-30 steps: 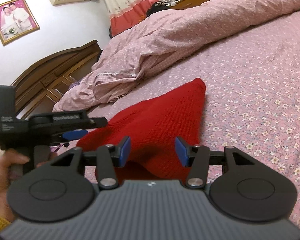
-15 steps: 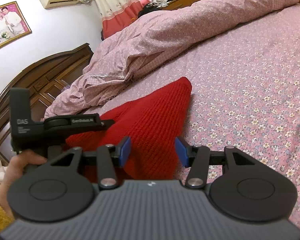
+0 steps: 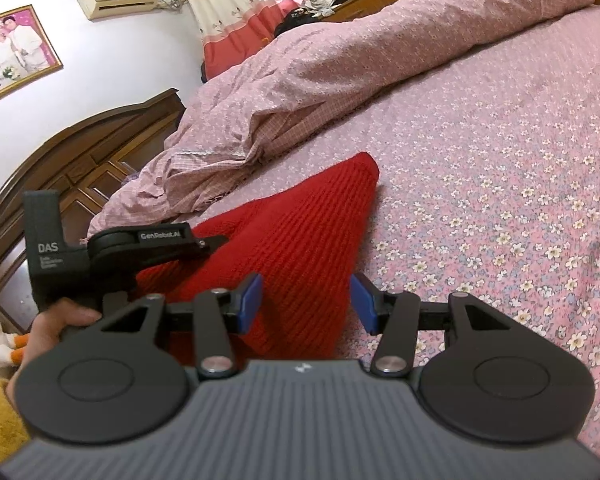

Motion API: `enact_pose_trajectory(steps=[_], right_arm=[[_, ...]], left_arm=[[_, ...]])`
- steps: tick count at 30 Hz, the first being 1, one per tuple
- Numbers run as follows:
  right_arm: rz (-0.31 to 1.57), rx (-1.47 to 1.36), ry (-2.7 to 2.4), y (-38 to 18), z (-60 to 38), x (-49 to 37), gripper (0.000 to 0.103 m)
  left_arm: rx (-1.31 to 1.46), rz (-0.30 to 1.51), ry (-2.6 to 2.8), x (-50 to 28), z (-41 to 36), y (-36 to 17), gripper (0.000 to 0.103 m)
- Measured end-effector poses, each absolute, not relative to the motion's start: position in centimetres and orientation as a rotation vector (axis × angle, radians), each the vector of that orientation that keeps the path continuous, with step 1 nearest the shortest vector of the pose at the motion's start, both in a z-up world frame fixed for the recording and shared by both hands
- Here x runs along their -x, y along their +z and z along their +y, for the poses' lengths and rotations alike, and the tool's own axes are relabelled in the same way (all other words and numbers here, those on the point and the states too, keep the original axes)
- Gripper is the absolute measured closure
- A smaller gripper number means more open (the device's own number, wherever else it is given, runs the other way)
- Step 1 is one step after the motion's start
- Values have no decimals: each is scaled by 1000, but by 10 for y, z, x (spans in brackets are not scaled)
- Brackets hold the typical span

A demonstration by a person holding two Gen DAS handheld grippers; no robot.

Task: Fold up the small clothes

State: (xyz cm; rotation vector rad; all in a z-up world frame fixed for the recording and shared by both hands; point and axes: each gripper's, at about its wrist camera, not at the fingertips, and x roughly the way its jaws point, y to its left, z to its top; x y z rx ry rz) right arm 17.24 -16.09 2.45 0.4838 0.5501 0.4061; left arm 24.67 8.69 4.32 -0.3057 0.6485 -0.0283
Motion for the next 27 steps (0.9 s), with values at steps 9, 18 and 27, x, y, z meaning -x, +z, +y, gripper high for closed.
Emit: enact_pose_trajectory(steps=[9, 18, 27], right_arm=[[525, -461, 411, 31, -159, -166, 50], [537, -419, 469, 34, -138, -170, 50], [501, -400, 500, 44, -111, -183, 50]], left_arm=[[304, 521, -65, -218, 105, 93, 80], [347, 594, 21, -203, 160, 66, 80], [323, 630, 8, -199, 164, 29, 78]])
